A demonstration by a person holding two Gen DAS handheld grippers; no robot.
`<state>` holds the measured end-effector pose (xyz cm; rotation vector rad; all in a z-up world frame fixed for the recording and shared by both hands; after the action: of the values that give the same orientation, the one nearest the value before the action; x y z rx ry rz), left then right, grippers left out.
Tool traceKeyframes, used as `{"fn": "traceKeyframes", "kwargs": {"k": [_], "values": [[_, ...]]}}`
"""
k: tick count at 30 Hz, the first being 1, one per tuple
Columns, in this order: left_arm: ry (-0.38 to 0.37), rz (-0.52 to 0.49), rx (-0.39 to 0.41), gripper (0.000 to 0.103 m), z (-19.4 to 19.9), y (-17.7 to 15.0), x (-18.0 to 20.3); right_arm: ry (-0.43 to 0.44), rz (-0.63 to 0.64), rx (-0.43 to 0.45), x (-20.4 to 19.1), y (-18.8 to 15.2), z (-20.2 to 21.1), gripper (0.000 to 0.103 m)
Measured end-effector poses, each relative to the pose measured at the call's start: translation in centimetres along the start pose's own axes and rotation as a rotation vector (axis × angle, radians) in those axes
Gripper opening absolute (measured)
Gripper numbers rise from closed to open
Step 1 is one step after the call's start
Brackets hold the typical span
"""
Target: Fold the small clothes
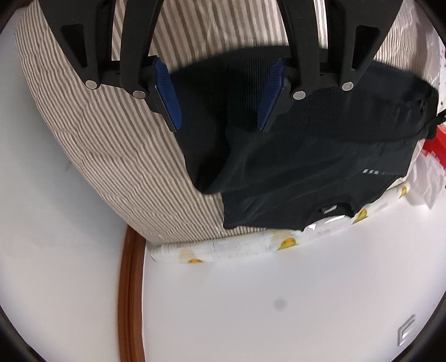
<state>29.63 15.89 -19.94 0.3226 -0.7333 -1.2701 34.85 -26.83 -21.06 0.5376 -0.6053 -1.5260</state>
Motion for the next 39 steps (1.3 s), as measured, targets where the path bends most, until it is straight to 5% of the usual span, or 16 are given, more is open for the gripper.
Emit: {"fn": "traceKeyframes", "kwargs": {"k": [6,13,24,32,39], "values": [[-0.027,0.08,-0.007,0.044,2.5,-4.5,-2.2,0.008,0.015,-0.039,0.5,-4.2,1.3,0.057],[-0.16,0.255,-0.06,0.044,1.3,-8.9,-3.8,0.019,-0.028,-0.109,1.7,-7.2,0.7,0.057],[-0.216,0.323,-0.009,0.049,-1.1,-6.2,-3.7,0.045,-0.153,-0.111,3.8,-5.7,0.1,0.058],[-0.14,0.252,-0.009,0.047,-2.2,-5.0,-2.9,0.082,-0.212,-0.124,3.4,-4.4,-2.1,0.058],[-0.11,0.22,-0.014,0.023,-3.0,-4.5,-2.6,0.133,-0.277,-0.142,3.2,-3.5,-4.7,0.057]]}}
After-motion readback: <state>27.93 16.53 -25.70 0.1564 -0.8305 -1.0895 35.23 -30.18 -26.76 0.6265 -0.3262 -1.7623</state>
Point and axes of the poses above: each gripper's, at about its wrist camera, not at the fingertips, and z roughly against the way its jaws point, x to its right, y to its top, the point moved 9 cm from there along -z, roughly the way its jaws point, and after that the axes turned 8 degrees about -y, right-handed, at the moved point
